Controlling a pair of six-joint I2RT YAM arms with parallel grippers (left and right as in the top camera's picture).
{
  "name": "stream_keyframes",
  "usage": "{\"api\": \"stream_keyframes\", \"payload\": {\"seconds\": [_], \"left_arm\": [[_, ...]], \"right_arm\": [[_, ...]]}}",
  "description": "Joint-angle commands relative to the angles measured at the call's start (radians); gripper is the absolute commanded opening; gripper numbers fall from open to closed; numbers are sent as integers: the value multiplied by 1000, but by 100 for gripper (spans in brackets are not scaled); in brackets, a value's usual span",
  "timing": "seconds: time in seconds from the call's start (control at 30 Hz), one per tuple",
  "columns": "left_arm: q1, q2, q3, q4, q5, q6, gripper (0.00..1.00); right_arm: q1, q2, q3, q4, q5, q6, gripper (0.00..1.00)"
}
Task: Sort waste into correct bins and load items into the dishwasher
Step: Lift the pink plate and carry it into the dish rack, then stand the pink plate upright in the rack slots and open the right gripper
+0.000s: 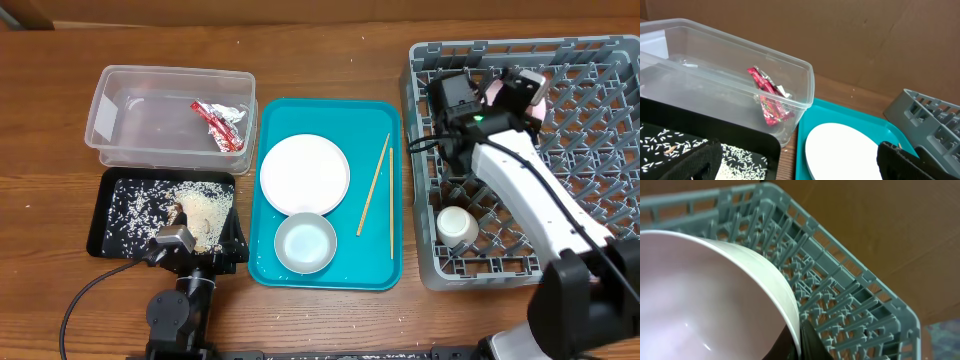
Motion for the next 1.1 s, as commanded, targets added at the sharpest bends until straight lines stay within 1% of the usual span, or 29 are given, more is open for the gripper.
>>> {"api": "stream_keyframes", "payload": {"seconds": [0.0,0.23,0.33,0.7,0.8,0.97,1.07], "left_arm": [[5,-11,-6,5,10,22,100],[5,-11,-6,5,10,22,100],[5,-11,-6,5,10,22,100],[5,-11,-6,5,10,22,100],[5,-11,-6,5,10,22,100],[5,-11,-6,5,10,22,100],[5,-11,-6,5,10,22,100]], "right_arm": [[-2,61,-4,-27,36,-13,4],[-11,84,-5,-48,67,-1,4],[-18,84,-6,-48,36,2,4],[-22,84,-24,-36,41,1,4],[-21,81,-19,-26,148,-3,4],[-21,81,-15,-24,117,-6,4],[-12,81,-18,-23,35,-6,4]]}}
